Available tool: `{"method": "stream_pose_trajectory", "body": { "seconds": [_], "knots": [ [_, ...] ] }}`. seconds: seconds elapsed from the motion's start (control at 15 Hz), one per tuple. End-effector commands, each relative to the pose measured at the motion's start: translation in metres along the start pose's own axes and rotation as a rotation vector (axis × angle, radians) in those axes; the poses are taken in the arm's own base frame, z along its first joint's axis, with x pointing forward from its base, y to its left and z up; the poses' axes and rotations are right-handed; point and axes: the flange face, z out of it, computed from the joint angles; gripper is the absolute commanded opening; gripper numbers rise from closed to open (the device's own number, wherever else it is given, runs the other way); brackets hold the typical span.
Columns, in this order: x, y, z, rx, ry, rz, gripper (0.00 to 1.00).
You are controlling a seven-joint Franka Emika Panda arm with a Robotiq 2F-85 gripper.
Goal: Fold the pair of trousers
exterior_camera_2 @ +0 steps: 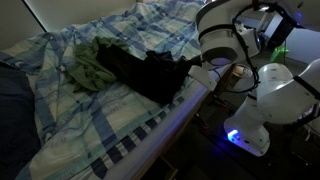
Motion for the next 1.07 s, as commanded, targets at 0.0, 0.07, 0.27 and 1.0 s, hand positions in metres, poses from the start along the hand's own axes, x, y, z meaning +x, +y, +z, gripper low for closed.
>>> {"method": "stream_pose_trajectory", "body": {
  "seconds": [0.0,0.07,0.27,1.0],
  "knots": [
    [0.005,-0.003,-0.007,0.026,0.019,-0.006,0.94],
    [0.004,-0.004,-0.007,0.027,0.026,-0.012,0.99],
    [0.004,-0.006,-0.012,0.038,0.055,-0.028,1.00],
    [0.003,-0.021,-0.038,0.130,0.161,-0.076,1.00]
  ]
}}
